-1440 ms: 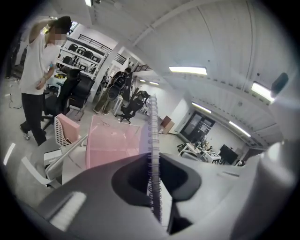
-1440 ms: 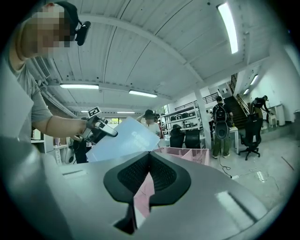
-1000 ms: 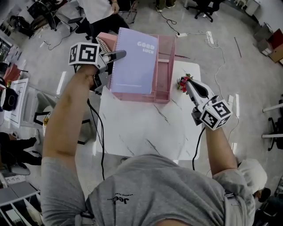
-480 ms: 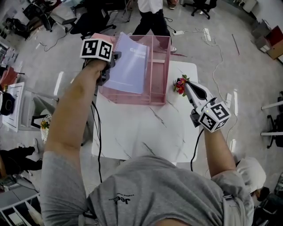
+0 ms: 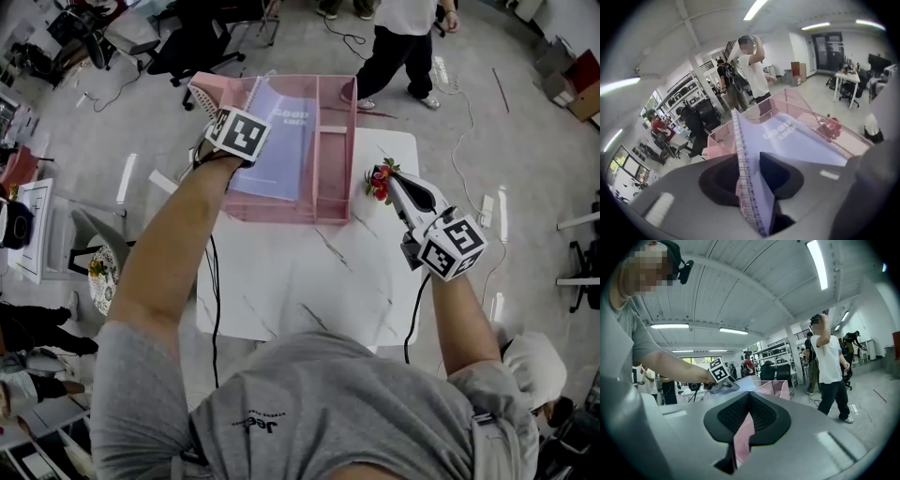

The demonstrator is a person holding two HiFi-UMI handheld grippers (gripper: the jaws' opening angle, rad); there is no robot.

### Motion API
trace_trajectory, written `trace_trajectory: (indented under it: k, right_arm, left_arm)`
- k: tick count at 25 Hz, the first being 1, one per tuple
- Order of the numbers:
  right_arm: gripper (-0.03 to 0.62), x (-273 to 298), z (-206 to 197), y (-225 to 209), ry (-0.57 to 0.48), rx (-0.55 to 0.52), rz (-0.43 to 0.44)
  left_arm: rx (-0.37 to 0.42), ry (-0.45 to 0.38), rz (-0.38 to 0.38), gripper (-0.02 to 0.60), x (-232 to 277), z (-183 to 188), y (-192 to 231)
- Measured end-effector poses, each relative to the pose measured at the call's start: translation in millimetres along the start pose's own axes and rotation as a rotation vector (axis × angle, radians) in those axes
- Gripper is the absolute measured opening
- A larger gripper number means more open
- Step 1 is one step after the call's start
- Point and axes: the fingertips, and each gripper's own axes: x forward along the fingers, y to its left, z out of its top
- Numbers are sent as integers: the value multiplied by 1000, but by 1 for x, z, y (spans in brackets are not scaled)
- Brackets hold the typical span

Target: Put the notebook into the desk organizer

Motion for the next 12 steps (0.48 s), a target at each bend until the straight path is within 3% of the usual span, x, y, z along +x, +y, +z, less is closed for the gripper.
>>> trace_trajectory:
  k: [4, 5, 6, 7, 8, 10, 12]
  right_arm:
    - [2, 0, -1, -2, 2, 2, 3]
    - [2, 0, 0, -1, 3, 3, 4]
    - [2, 0, 1, 0, 3, 3, 6]
    - [3, 0, 2, 0, 4, 3, 7]
    - [2, 0, 2, 0, 4, 3, 8]
    - [2, -1, 4, 0, 2, 2, 11]
    - [2, -1, 5, 1, 0, -1, 14]
  left_arm:
    - [114, 1, 78, 159, 5, -3, 2]
    - [161, 9, 118, 216, 5, -5, 7]
    - [214, 19, 155, 332, 5, -6, 11]
    - [261, 24, 182, 394, 5, -7, 13]
    - [289, 23, 198, 409, 5, -7, 13]
    - [275, -5, 204, 420, 0, -3, 13]
    - [201, -61, 185, 420, -11, 6, 12]
